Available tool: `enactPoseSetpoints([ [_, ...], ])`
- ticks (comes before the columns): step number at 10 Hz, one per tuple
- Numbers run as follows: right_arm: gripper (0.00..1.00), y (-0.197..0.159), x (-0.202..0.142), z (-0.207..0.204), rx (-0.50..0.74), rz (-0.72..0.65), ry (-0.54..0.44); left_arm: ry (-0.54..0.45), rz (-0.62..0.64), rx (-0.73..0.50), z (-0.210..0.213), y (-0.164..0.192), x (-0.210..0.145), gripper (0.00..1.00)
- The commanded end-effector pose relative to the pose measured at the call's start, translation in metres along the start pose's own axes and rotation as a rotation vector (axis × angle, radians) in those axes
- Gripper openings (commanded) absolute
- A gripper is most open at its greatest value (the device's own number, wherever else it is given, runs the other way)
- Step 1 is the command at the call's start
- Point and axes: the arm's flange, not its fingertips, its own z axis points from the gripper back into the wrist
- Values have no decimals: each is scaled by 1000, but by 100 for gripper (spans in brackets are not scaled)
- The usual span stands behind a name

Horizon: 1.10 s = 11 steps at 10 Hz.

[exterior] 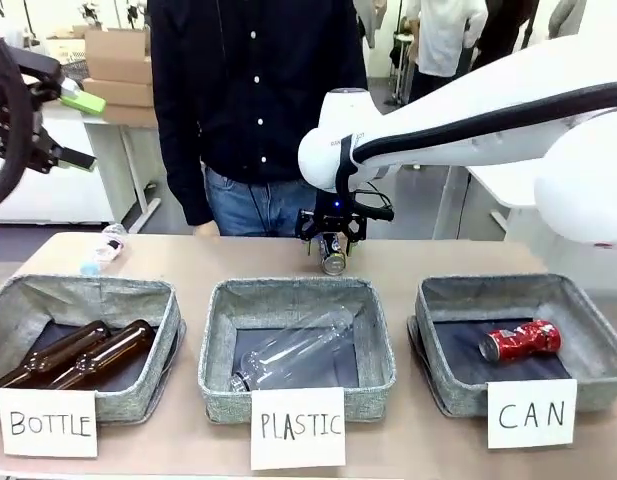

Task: Sort the can waste into the basket.
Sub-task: Pick up the can waste from the table and place it in the right Fabric basket.

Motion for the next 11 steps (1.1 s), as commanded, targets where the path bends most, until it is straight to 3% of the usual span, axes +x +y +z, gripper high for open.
enactPoseSetpoints([
  [1,100,-1,11,-11,5,28,-63,12,8,15,3,-3,-1,100],
  [4,100,-1,9,-13,54,65,-87,12,8,15,3,-3,-1,100],
  [5,42,0,7,-12,37,84,-87,12,8,15,3,-3,-1,100],
  [6,41,1,6,-12,27,88,-93,12,8,15,3,-3,-1,100],
  [7,0,1,6,-11,31,94,-90,12,8,15,3,-3,-1,100],
  [9,0,0,5,-11,19,96,-94,12,8,15,3,-3,-1,100],
  [10,14,-1,5,-10,16,97,-95,12,8,15,3,-3,-1,100],
  [11,4,-1,5,-10,14,99,-96,12,8,15,3,-3,-1,100],
])
